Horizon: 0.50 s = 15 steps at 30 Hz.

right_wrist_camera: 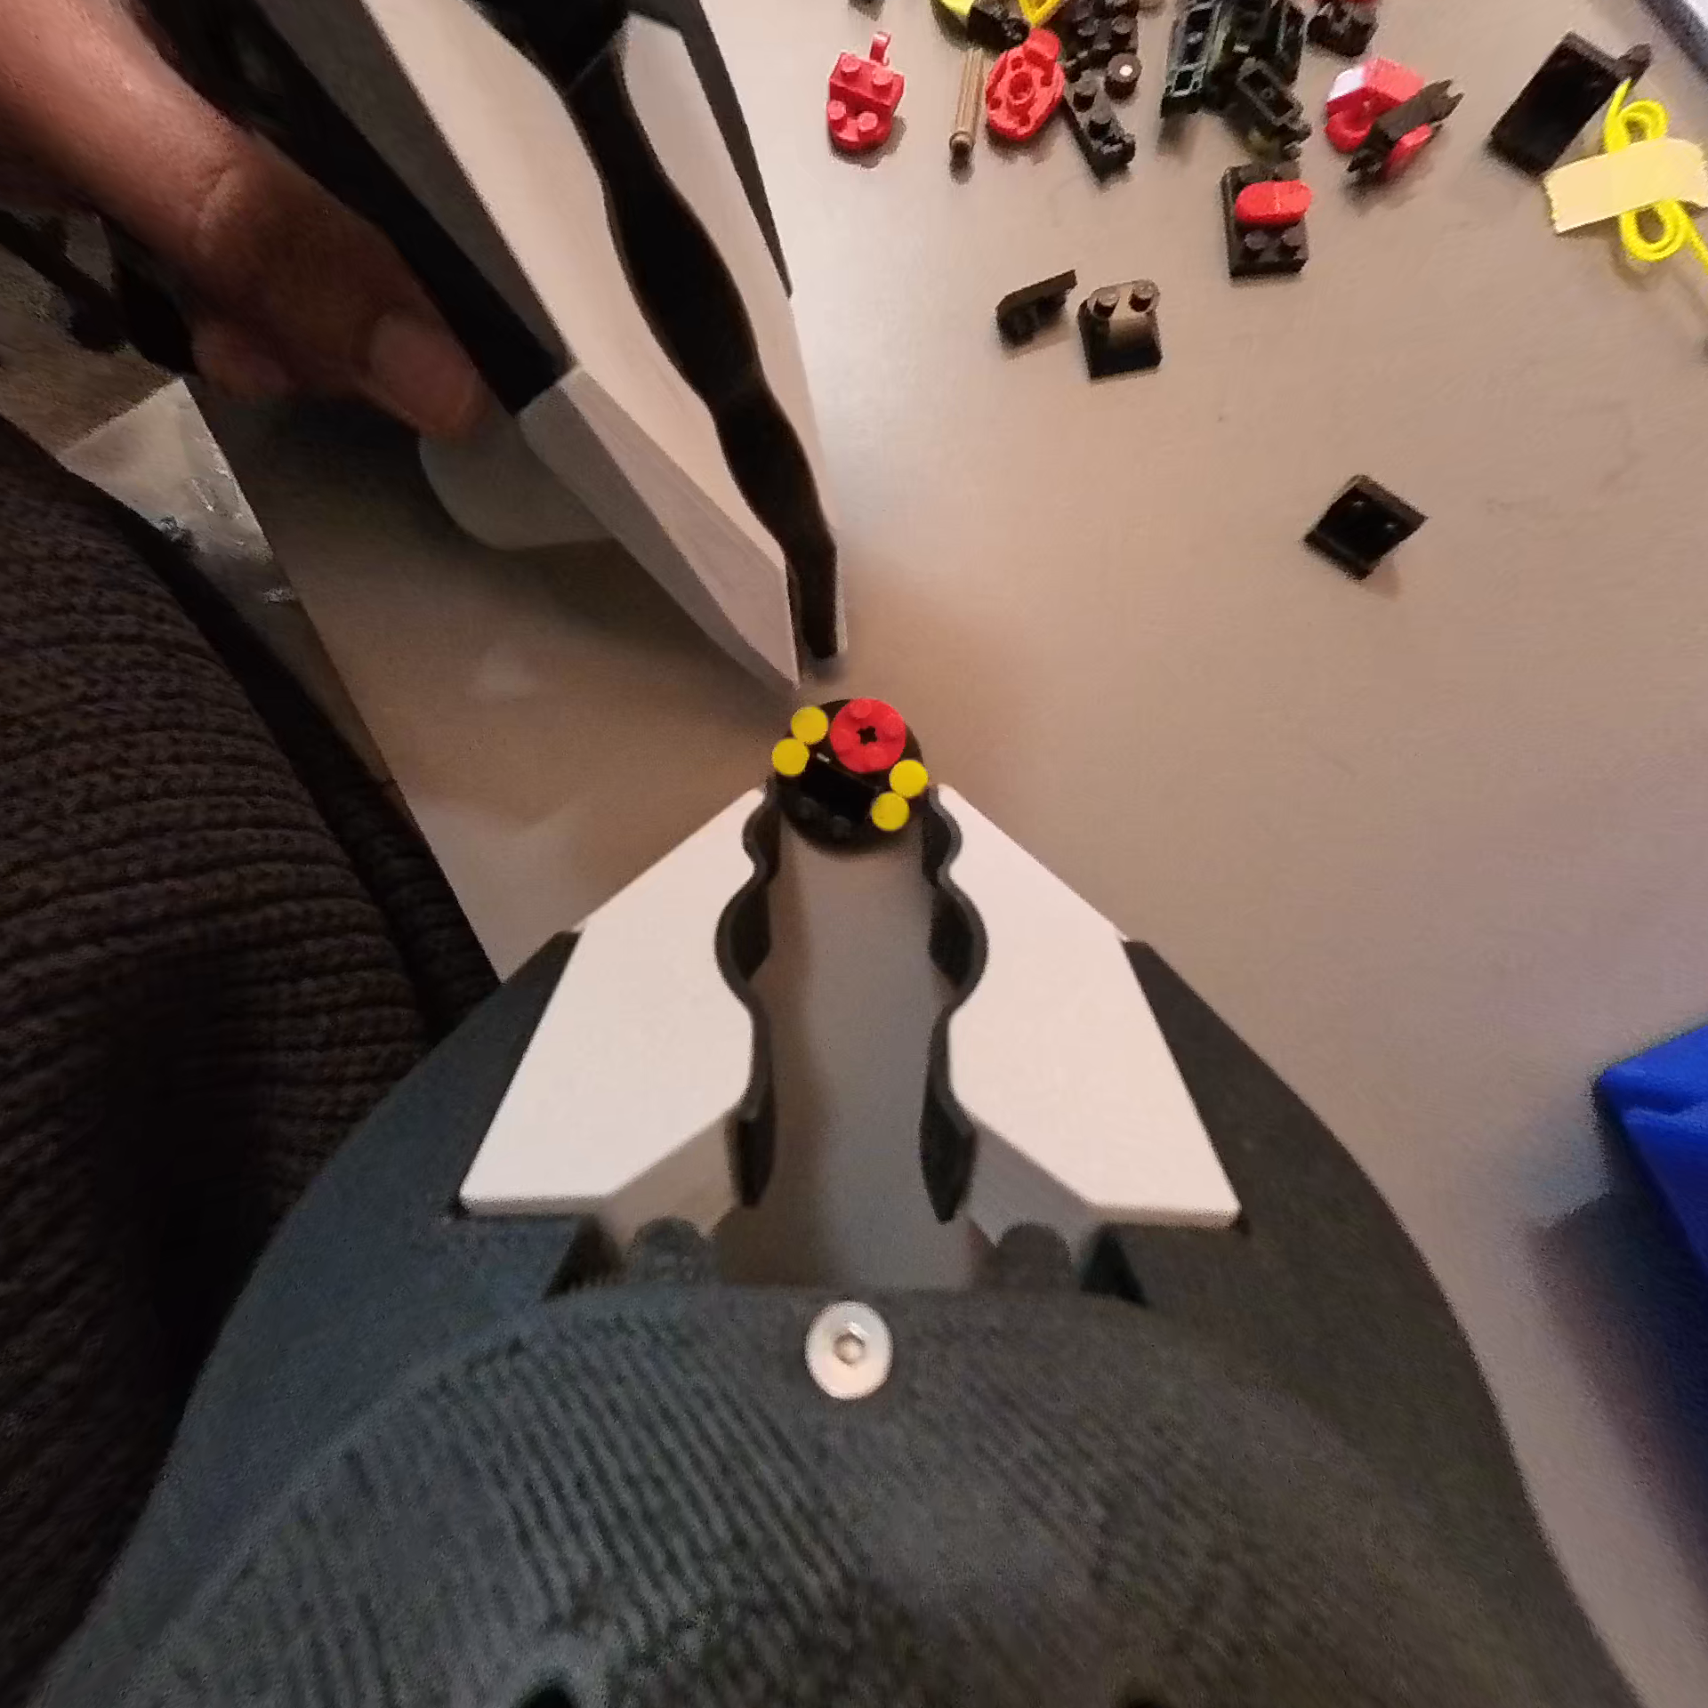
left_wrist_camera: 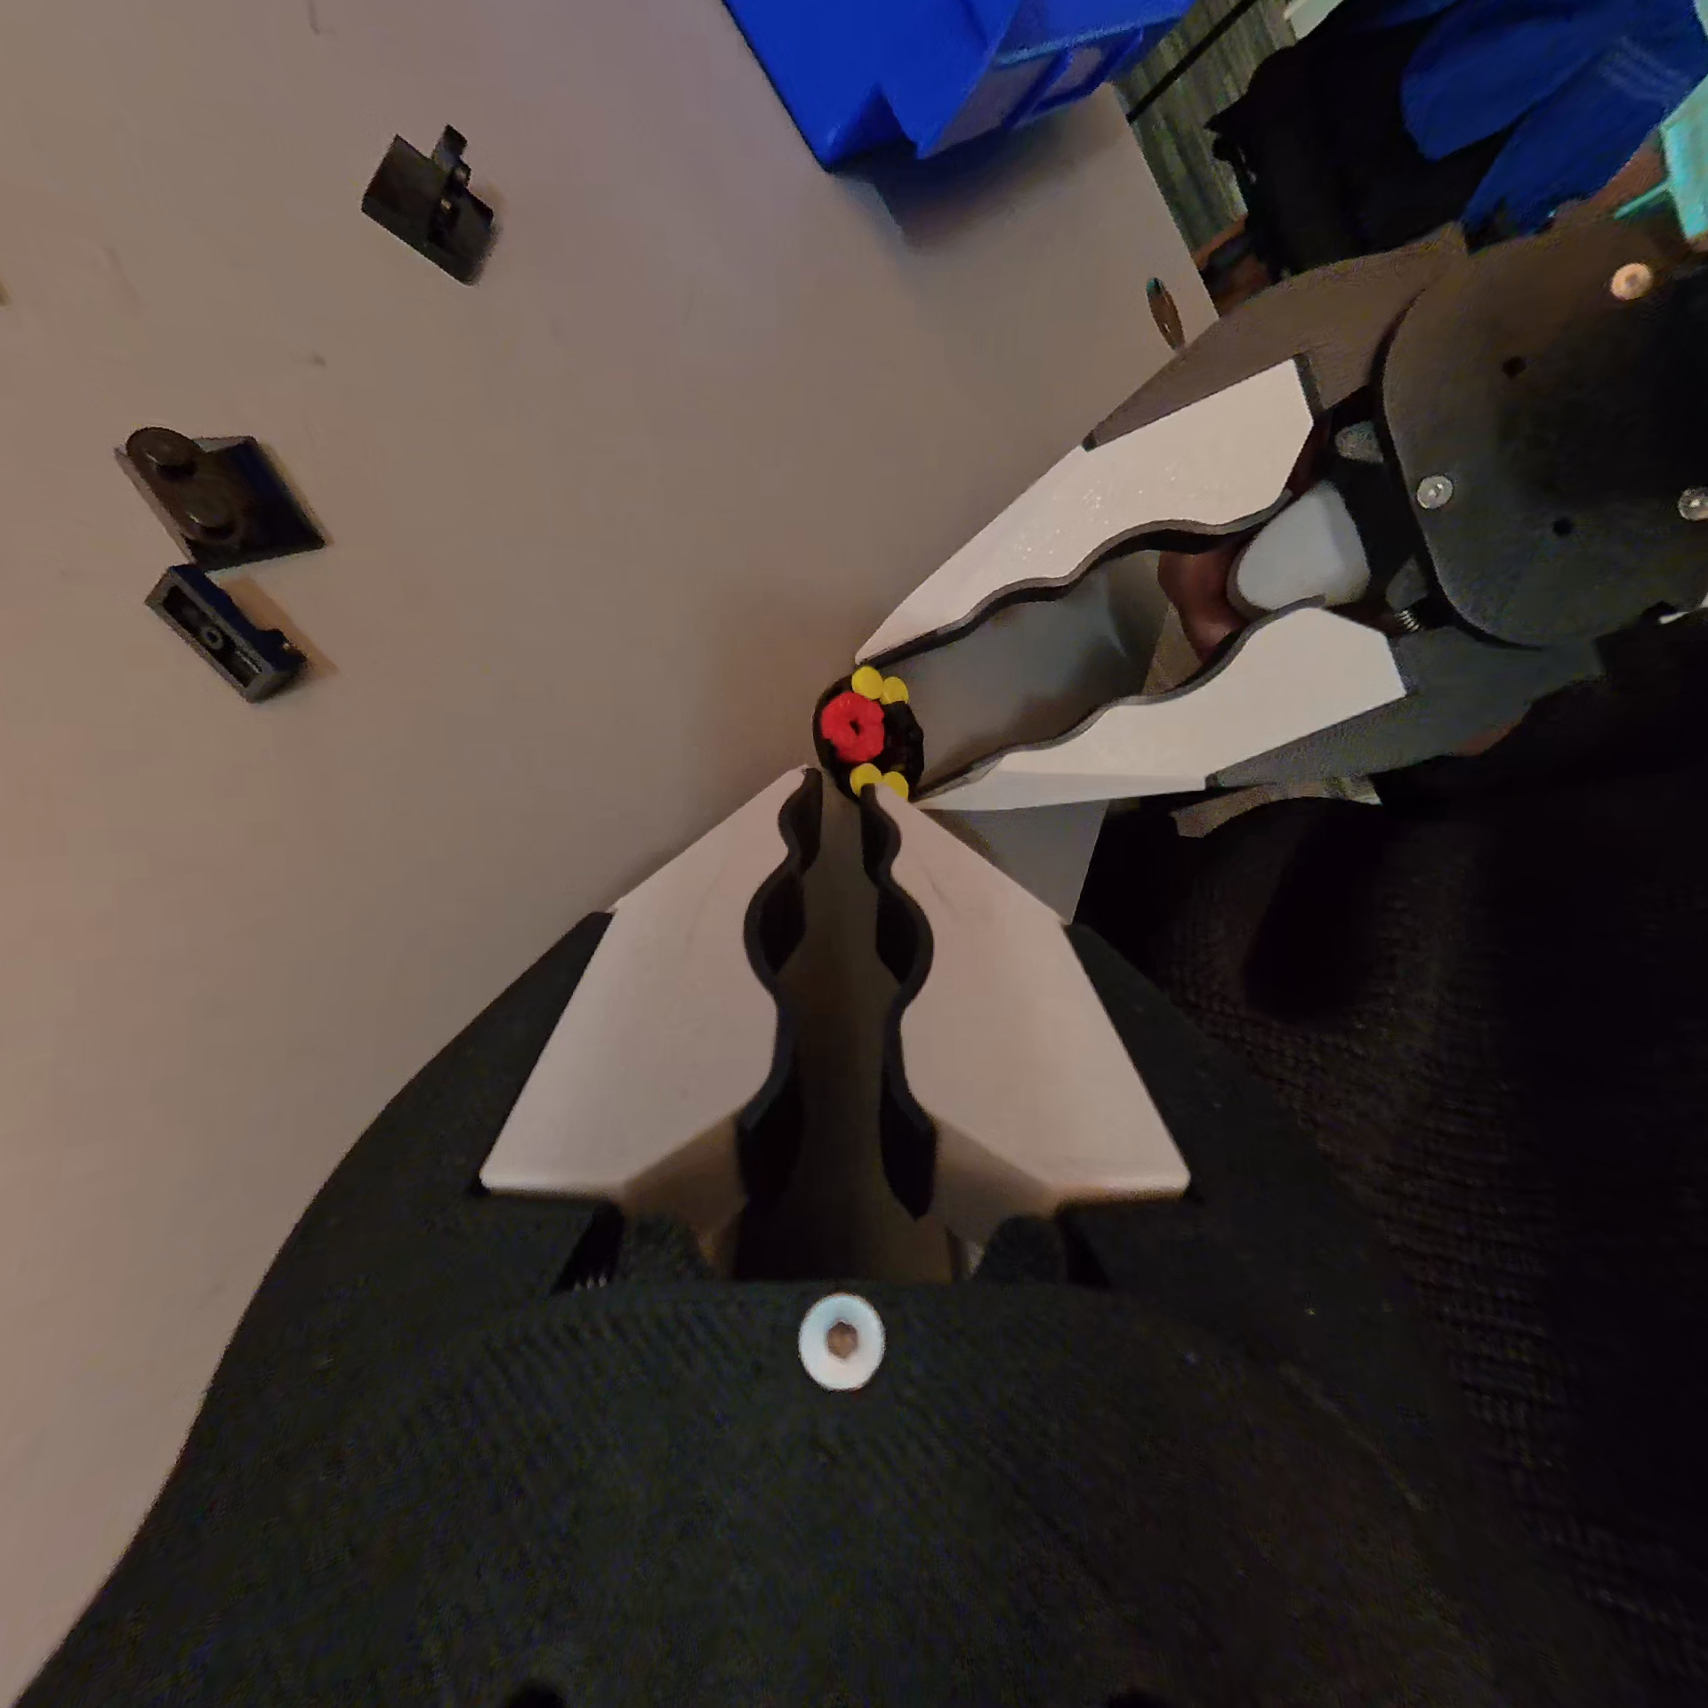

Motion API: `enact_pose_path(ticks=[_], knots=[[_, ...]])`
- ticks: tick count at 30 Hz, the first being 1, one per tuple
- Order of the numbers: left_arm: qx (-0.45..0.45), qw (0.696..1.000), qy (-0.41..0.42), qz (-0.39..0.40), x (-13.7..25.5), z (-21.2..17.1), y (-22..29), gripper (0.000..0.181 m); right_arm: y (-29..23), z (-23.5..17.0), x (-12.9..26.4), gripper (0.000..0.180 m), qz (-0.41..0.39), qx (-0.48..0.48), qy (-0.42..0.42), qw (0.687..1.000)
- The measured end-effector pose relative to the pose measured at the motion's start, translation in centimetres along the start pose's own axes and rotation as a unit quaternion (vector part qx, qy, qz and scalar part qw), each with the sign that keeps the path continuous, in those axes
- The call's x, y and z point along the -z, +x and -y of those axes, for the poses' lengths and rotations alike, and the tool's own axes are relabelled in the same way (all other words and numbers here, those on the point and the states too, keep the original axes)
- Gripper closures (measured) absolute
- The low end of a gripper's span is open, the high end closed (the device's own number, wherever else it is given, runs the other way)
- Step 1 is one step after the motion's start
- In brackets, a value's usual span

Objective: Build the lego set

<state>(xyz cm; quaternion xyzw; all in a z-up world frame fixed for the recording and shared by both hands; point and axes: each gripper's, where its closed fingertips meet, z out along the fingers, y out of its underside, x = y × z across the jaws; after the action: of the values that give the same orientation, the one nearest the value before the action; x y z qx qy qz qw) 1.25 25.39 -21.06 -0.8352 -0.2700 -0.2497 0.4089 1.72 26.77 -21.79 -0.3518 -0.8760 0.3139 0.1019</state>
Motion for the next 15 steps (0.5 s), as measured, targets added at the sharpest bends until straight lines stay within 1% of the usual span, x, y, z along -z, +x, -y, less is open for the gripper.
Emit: enact_pose_path(ticks=[8, 12, 15], knots=[[0.015, 1.0, 0.01, -0.015, 0.9, 0.4, -0.2, 0.167, -0.3, 0.3, -0.1, 0.151, 0.046, 0.013, 0.015, 0.999], [0.029, 0.999, 0.025, -0.014, 1.5, 0.9, -0.5, 0.167, 0.1, 1.0, 0.5, 0.151, 0.035, 0.022, 0.034, 0.999], [0.057, 0.997, 0.036, -0.043, 1.8, 1.3, -0.1, 0.163, 0.0, 1.9, 1.3, 0.151, 0.029, 0.046, 0.057, 0.997]])
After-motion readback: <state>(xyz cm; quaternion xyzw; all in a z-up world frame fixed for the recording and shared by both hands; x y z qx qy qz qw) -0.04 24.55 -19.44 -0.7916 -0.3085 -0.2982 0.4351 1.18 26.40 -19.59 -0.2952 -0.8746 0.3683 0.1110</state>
